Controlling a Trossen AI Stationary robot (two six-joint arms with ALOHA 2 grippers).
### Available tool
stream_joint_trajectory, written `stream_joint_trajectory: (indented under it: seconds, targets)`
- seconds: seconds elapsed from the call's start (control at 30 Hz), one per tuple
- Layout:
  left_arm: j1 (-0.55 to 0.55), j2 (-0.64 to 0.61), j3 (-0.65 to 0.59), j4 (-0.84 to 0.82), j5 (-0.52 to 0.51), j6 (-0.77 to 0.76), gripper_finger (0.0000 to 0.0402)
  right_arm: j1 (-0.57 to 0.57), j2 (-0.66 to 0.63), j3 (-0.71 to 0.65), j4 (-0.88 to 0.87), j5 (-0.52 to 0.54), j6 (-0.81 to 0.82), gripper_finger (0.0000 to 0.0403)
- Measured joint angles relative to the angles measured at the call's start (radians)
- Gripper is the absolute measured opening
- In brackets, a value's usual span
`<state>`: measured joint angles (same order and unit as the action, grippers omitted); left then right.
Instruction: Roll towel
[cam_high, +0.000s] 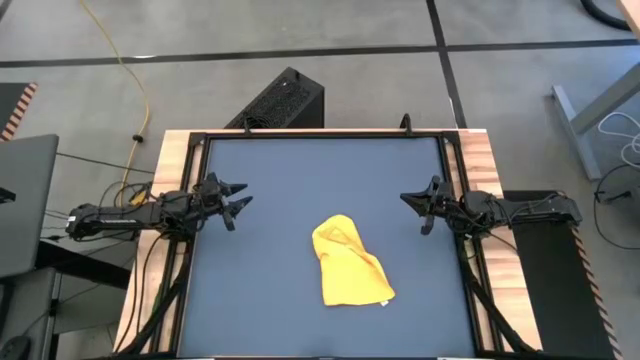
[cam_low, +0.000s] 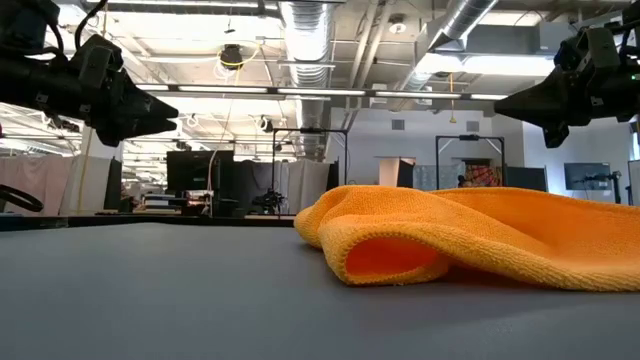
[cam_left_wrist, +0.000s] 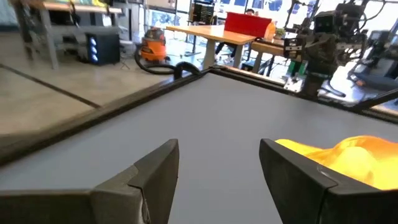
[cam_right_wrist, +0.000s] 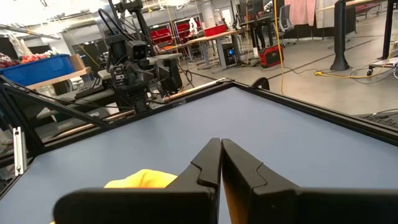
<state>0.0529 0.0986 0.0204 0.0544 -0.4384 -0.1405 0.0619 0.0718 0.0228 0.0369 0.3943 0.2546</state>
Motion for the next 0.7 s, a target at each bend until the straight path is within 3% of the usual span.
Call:
stream_joint_trajectory:
  seconds: [0.17, 0.4, 0.53, 0.6, 0.7]
  targets:
    - [0.003, -0.001, 0.0, 0.063, -0.038, 0.064, 0.0213, 0.0, 0.0, 0.0, 0.0, 0.0, 0.0, 0.004]
    - [0.003, 0.0, -0.009, 0.085, -0.012, -0.053, 0.0213, -0.013, 0.0, -0.002, 0.024, 0.026, 0.011, 0.004]
    - [0.003, 0.002, -0.01, 0.145, -0.01, -0.095, 0.0213, -0.019, 0.0, -0.004, 0.104, 0.024, 0.13, 0.004]
    - [0.003, 0.016, -0.01, 0.239, 0.029, -0.118, 0.0213, -0.018, 0.002, -0.004, 0.125, 0.005, 0.19, 0.004]
    - [0.003, 0.079, -0.01, 0.404, 0.226, -0.093, 0.0213, -0.016, 0.043, -0.003, 0.144, -0.148, 0.225, 0.004]
